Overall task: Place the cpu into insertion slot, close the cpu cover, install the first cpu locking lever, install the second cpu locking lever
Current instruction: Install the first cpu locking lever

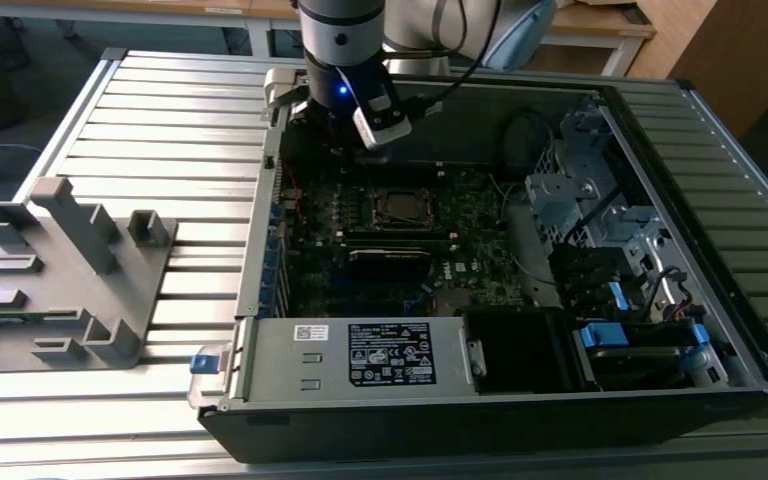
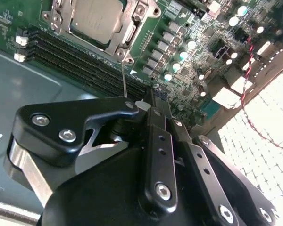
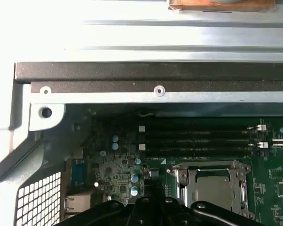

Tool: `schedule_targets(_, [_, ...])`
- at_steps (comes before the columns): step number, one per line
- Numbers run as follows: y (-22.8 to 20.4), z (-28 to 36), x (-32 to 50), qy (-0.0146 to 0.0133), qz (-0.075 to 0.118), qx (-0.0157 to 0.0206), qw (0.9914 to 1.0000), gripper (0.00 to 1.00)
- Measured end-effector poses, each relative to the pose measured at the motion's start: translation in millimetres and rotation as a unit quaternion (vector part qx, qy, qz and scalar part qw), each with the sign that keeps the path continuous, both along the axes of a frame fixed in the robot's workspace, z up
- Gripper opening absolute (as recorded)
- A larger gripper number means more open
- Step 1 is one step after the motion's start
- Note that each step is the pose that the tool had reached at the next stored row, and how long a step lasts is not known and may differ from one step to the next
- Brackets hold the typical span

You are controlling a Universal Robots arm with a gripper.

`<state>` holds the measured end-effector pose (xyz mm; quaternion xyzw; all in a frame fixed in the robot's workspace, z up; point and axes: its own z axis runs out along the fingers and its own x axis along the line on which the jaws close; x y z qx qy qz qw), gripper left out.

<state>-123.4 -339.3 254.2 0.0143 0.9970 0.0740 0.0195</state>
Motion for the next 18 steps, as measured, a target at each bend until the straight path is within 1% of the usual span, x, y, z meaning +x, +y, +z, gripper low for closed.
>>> schedule_targets(1, [0.0,0.0,0.0,0.0,0.0,0.0049,0.99999,0.11])
schedule_targets(2, [0.0,-0.1,0.0,-0.0001,0.0,0.012,0.99993,0.11])
schedule_targets(3, [0.0,0.0,0.0,0.0,0.0,0.0176,0.99985,0.11])
schedule_targets(4, [0.0,-0.1,0.0,-0.0001,0.0,0.0217,0.99976,0.11])
schedule_targets(5, [0.0,-0.1,0.0,0.0,0.0,0.0238,0.99972,0.11])
schedule_targets(11, [0.0,-0.1,1.4,-0.0001,0.0,0.0251,0.99968,0.11])
schedule_targets(15, [0.1,-0.1,3.6,-0.0001,0.0,0.0279,0.99961,0.11])
schedule_targets(18, [0.1,-0.1,6.6,-0.0001,0.0,0.0291,0.99958,0.11])
